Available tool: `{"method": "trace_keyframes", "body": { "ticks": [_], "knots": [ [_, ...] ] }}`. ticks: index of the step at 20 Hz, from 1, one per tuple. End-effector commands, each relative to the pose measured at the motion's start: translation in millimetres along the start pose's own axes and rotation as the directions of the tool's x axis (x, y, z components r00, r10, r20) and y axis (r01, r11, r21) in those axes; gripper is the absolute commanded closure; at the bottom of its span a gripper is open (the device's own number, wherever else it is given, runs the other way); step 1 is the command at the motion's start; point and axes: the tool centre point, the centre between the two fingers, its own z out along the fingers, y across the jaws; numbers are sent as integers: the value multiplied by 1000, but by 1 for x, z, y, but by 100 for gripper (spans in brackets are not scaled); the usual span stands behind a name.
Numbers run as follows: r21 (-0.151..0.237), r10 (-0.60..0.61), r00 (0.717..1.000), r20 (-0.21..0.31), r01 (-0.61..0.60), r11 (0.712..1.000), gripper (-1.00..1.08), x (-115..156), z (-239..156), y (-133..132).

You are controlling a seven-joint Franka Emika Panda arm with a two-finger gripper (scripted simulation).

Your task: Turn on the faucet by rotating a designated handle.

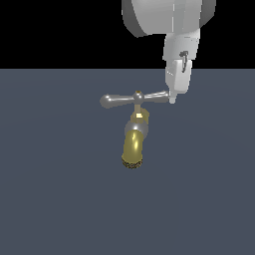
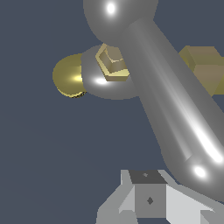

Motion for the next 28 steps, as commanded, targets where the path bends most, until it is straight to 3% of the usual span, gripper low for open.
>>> {"method": "trace_keyframes", "body": {
  "ticks": [1,5,28],
  "knots": [
    [-7,3,1000,4,-3,1000,108,-3,0,10],
    [-2,7,1000,3,-7,1000,108,-6,0,11],
    [-6,3,1000,4,-3,1000,108,44,0,75]
  ]
}}
